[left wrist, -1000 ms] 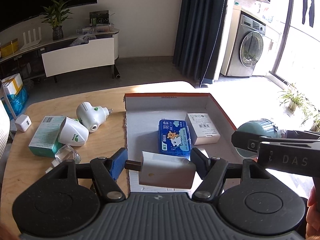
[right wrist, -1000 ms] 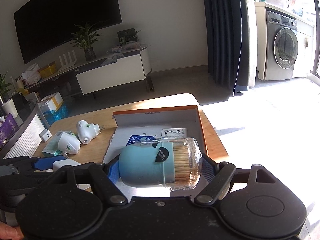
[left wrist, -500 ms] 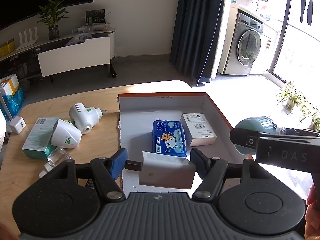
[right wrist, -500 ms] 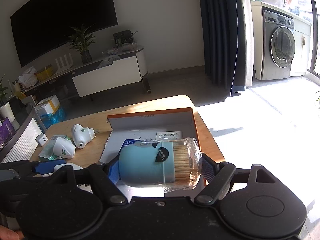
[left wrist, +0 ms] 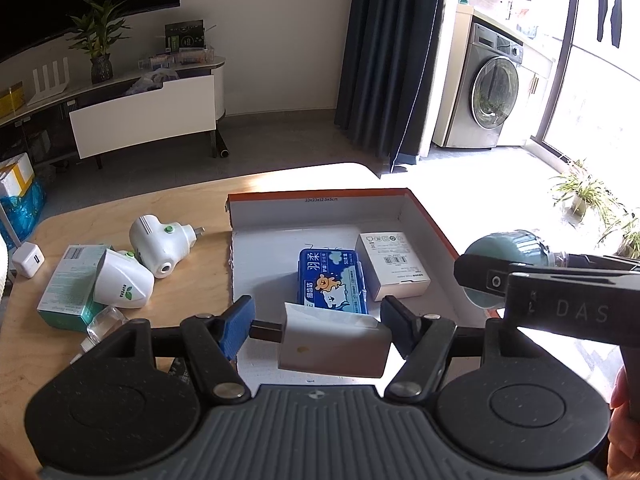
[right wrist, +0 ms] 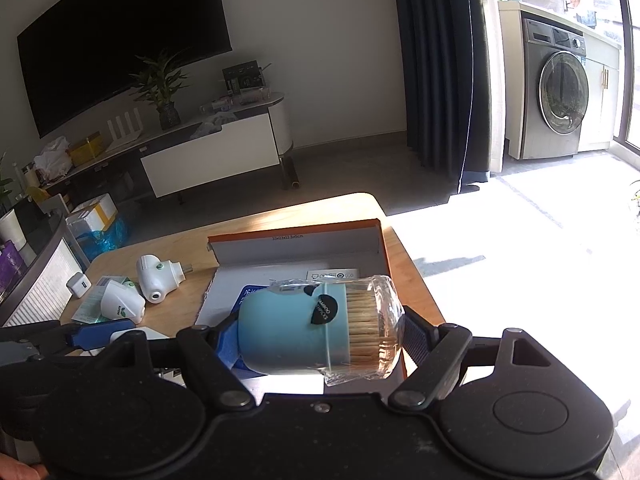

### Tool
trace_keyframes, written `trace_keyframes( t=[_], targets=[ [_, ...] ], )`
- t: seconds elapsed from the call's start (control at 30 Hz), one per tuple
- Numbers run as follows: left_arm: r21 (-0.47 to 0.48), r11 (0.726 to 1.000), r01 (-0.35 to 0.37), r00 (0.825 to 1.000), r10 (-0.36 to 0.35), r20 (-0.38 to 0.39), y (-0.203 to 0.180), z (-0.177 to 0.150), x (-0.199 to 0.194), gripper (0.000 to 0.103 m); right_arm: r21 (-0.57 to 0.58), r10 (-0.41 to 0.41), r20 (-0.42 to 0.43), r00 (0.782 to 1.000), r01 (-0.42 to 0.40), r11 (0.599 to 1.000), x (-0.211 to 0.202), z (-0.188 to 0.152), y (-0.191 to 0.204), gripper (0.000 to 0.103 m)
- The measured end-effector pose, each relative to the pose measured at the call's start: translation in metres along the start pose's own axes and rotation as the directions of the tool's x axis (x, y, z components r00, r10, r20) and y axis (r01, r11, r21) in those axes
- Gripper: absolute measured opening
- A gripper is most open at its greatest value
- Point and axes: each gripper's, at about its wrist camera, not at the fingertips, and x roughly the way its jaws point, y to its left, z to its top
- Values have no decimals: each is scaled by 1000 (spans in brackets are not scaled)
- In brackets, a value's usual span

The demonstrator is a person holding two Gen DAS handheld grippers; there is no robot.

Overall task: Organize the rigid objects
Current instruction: 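Bring the held charger and jar over the tray beside the blue tin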

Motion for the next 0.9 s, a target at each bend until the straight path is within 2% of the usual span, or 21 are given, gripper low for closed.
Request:
trace_keyframes(
  t=[0.57, 0.9],
  targets=[
    [14, 1000, 1, 1000, -1, 9, 1, 17, 14, 70, -22, 6, 1, 1000, -6, 1000, 15, 16, 2, 93],
    [9, 1000, 6, 1000, -6, -5, 2, 24, 29, 70, -16, 10, -30, 999, -10, 1000, 39, 25, 2, 93]
  ],
)
